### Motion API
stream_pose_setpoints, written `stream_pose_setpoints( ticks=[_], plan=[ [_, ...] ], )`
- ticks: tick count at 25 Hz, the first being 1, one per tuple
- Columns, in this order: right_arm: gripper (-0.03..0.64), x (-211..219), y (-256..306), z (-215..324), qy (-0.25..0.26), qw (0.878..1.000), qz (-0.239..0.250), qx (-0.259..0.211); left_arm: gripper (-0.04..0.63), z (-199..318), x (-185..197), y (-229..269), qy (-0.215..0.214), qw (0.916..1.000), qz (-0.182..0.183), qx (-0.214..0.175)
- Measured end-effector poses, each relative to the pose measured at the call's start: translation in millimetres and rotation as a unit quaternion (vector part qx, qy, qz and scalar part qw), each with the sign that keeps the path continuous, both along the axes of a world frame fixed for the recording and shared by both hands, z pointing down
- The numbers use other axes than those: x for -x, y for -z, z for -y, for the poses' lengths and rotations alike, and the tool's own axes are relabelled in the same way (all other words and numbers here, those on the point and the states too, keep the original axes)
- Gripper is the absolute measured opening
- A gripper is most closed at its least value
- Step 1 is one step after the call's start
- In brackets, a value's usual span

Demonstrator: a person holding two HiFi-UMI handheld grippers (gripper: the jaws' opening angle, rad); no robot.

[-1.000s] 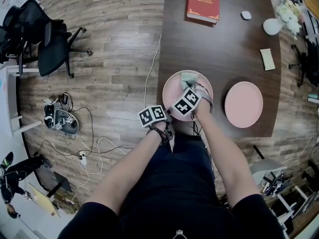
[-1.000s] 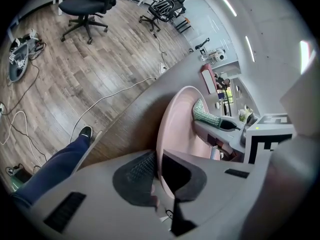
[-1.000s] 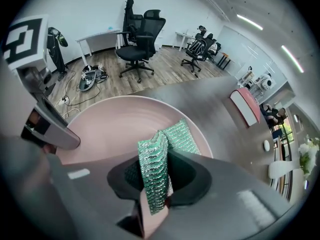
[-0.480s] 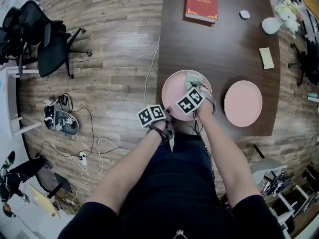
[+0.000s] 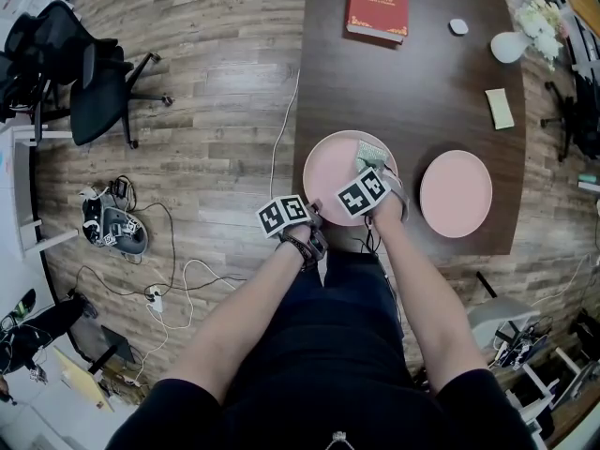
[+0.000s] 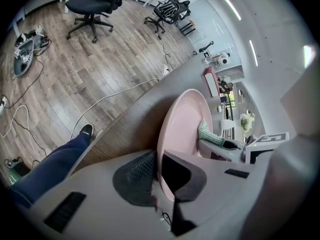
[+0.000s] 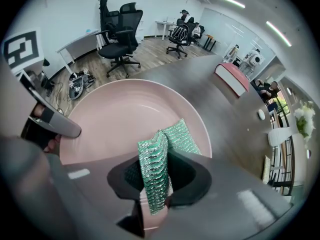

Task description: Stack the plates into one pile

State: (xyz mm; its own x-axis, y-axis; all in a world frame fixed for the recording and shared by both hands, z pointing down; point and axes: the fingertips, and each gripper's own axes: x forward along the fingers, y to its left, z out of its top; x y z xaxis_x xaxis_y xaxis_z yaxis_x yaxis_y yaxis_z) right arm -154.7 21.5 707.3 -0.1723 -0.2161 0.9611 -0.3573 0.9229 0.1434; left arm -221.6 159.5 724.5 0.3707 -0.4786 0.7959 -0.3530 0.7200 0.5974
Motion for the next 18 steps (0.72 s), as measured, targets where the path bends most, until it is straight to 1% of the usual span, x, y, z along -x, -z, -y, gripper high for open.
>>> stream_pose_setpoints(
  ticks=[11,18],
  plan=[
    [0.087,-12,1,-6,-0.014,1.0,0.0,-0.007,0.011,1,-2,1,-0.013,0.9999,0.002,-0.001],
    [0.087,-10,-1,-4,-0.014,1.0,0.002,-0.004,0.009,1,-3,0,-0.025,0.9997,-0.004,0.001]
  ],
)
